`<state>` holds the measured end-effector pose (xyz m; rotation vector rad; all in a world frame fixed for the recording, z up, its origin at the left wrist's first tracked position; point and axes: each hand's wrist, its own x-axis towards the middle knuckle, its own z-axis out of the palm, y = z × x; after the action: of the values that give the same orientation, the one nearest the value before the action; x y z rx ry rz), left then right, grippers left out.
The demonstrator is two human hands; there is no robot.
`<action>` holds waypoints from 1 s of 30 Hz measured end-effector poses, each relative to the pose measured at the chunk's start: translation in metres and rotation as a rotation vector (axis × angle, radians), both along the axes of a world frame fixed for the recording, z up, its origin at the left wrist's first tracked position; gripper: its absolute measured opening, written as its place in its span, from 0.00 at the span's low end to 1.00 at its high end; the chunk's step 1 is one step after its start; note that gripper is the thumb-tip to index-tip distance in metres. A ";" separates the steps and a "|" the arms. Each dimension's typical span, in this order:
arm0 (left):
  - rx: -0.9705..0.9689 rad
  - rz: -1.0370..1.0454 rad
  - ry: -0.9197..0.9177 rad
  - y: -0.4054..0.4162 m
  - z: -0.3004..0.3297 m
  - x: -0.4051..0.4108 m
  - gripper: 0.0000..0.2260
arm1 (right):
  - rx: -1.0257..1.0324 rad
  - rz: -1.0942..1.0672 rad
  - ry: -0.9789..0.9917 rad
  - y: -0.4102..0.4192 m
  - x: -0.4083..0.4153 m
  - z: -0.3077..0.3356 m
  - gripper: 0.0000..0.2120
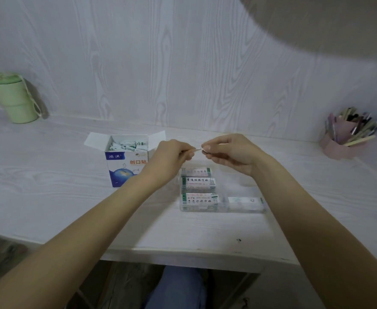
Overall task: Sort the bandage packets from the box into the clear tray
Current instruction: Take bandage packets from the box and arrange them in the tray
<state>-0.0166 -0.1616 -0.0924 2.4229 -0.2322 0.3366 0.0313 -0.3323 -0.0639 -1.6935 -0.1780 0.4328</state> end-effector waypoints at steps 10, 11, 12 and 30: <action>0.191 0.062 0.145 0.009 -0.016 0.004 0.23 | -0.541 -0.117 -0.360 0.010 0.009 -0.040 0.07; 0.195 0.056 0.155 0.009 -0.018 0.005 0.21 | -0.605 -0.102 -0.415 0.012 0.008 -0.041 0.06; 0.197 0.047 0.161 0.009 -0.019 0.006 0.19 | -0.653 -0.088 -0.464 0.014 0.007 -0.042 0.06; -0.026 -0.041 -0.049 0.018 0.005 -0.026 0.13 | -0.611 -0.128 -0.633 0.027 -0.011 -0.024 0.09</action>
<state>-0.0430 -0.1435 -0.0871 2.3831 -0.2974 0.3785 0.0207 -0.3054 -0.0878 -2.3929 -0.4262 -0.1884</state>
